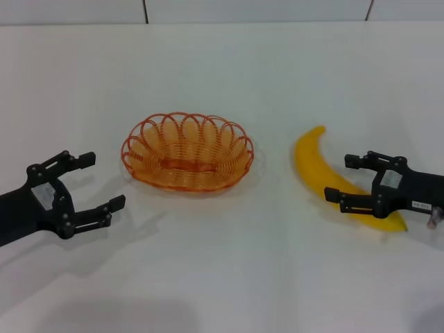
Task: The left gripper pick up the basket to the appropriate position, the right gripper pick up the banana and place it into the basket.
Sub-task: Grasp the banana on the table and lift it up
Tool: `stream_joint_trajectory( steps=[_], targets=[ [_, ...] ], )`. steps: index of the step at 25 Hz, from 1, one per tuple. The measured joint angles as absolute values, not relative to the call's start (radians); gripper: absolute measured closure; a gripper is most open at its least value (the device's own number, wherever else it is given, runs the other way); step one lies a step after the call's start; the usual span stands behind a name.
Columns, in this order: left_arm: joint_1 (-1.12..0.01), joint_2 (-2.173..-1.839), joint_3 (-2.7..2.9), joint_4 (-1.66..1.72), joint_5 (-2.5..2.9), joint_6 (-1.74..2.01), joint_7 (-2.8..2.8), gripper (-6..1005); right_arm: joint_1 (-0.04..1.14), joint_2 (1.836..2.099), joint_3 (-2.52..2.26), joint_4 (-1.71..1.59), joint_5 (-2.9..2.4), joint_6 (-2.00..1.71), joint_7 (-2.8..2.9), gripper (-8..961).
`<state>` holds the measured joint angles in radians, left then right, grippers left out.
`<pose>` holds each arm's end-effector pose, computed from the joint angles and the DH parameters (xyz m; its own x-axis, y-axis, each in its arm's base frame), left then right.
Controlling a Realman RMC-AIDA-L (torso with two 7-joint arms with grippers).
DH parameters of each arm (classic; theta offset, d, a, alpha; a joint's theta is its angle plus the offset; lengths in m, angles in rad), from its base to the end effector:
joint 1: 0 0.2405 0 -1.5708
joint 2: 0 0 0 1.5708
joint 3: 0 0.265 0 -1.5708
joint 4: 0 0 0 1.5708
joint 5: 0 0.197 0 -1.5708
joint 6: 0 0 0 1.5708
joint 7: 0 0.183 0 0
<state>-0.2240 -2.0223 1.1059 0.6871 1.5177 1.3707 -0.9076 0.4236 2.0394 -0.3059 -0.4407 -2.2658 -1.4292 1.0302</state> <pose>-0.2983 0.2928 -0.0326 0.8911 0.0454 0.4515 0.2696 -0.8534 -0.4462 0.3453 0.2980 -0.0384 0.8088 -0.3791 -0.4496 -0.5506 -0.7567 -0.3526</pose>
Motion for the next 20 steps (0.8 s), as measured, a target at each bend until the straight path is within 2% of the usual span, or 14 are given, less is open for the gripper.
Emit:
stream_joint_trajectory(
  steps=[20],
  targets=[
    [-0.224,-2.025,1.092,0.684,1.512,1.377,-0.934,91,0.461,2.042,-0.328,-0.433,-2.316,-1.386,1.093,225]
  ],
)
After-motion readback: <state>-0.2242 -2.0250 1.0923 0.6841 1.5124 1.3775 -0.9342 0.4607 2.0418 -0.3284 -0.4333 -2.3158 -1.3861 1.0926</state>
